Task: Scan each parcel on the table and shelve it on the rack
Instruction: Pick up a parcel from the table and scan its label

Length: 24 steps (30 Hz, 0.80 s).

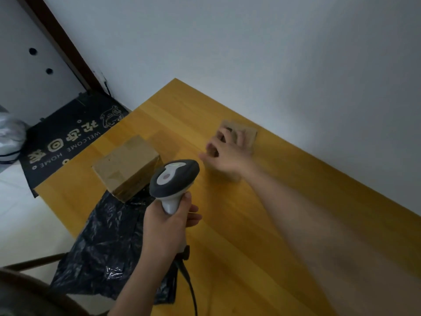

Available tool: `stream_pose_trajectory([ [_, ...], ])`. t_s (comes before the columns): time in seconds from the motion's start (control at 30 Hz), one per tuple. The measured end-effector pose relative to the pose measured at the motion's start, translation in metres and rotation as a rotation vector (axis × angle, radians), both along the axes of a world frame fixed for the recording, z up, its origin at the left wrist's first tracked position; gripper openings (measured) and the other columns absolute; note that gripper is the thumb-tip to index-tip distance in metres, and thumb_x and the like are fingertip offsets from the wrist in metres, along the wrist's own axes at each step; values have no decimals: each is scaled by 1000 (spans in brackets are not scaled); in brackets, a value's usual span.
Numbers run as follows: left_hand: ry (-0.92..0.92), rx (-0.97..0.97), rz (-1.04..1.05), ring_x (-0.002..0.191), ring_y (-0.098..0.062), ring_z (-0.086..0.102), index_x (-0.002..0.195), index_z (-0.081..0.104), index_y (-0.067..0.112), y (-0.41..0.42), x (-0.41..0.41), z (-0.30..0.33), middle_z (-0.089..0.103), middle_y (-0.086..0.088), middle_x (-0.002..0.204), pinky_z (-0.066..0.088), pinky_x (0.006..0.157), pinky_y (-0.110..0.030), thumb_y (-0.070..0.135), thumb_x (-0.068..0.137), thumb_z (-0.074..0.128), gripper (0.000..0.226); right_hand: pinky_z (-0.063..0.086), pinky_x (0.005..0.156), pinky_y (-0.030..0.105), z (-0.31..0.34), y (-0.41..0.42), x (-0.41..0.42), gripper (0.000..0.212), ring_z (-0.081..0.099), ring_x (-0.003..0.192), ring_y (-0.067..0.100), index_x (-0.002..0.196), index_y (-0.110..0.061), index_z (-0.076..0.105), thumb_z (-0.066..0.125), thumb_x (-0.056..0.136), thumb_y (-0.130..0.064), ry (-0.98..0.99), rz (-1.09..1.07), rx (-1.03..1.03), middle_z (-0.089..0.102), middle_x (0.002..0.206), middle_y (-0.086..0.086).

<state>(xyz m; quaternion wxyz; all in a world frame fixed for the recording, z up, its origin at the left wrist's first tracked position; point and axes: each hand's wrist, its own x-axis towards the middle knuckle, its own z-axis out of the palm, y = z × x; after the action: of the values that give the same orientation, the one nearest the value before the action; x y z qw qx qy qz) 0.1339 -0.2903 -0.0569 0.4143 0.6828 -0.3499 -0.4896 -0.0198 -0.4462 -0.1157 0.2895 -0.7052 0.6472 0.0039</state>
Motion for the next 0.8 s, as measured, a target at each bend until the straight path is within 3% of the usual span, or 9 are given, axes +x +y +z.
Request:
stream_pose_trajectory([
  [0.1, 10, 9, 9, 64, -27, 72, 84, 67, 3, 12, -6, 3, 71, -12, 69, 60, 59, -33, 18, 94, 63, 18, 25, 102, 69, -13, 76, -21, 31, 8, 142, 30, 100, -42, 49, 54, 82, -68, 107, 58, -219, 22, 150, -9],
  [0.23, 9, 16, -37, 64, -25, 72, 84, 68, 5, 33, -15, 4, 71, -9, 67, 61, 62, -37, 19, 95, 63, 18, 41, 93, 54, -22, 156, -44, 27, 43, 113, 24, 87, -33, 44, 57, 66, -44, 39, -59, -475, 44, 120, -5],
  [0.33, 6, 22, -90, 64, -23, 72, 83, 68, 7, 46, -24, 4, 71, -8, 67, 61, 63, -38, 20, 95, 62, 19, 43, 92, 43, -21, 177, -64, 41, 43, 112, 23, 101, -31, 48, 58, 62, -41, -249, -237, -506, 40, 123, -3],
  [0.47, 3, 25, -178, 65, -22, 72, 87, 68, 7, 61, -40, 4, 71, -8, 71, 61, 65, -38, 22, 95, 62, 18, 49, 92, 33, -18, 199, -105, 54, 44, 122, 16, 126, -34, 43, 61, 76, -25, -777, -609, -306, 39, 132, -6],
  [0.53, 15, 41, -226, 67, -21, 72, 92, 67, 6, 67, -51, 5, 71, -10, 75, 61, 65, -35, 23, 95, 61, 17, 49, 93, 34, -18, 206, -125, 47, 48, 120, 14, 133, -29, 44, 54, 89, -15, -787, -870, -318, 46, 134, -4],
  [0.63, 30, 55, -252, 66, -23, 72, 92, 67, 5, 73, -65, 4, 71, -12, 75, 61, 64, -34, 21, 96, 62, 17, 50, 92, 36, -16, 211, -144, 40, 53, 111, 13, 136, -26, 49, 42, 100, -12, -594, -1146, -442, 54, 129, -1],
  [0.7, 31, 59, -272, 65, -24, 72, 86, 68, 7, 74, -75, 4, 71, -10, 72, 61, 65, -37, 20, 96, 62, 17, 50, 95, 42, -15, 209, -151, 33, 55, 112, 16, 127, -25, 60, 39, 102, -22, -521, -1144, -447, 60, 122, -1],
  [0.73, 30, 65, -283, 65, -24, 72, 84, 68, 8, 74, -80, 3, 71, -10, 71, 61, 65, -38, 20, 96, 62, 18, 50, 95, 44, -12, 206, -152, 36, 56, 110, 17, 122, -25, 64, 37, 103, -38, -496, -1106, -391, 63, 117, -1],
  [0.8, 27, 77, -302, 64, -24, 72, 83, 67, 8, 74, -90, 3, 71, -11, 71, 61, 64, -36, 20, 95, 62, 19, 50, 92, 44, -7, 200, -154, 71, 57, 109, 19, 118, -26, 66, 33, 86, -79, -448, -997, -220, 65, 114, -2],
])
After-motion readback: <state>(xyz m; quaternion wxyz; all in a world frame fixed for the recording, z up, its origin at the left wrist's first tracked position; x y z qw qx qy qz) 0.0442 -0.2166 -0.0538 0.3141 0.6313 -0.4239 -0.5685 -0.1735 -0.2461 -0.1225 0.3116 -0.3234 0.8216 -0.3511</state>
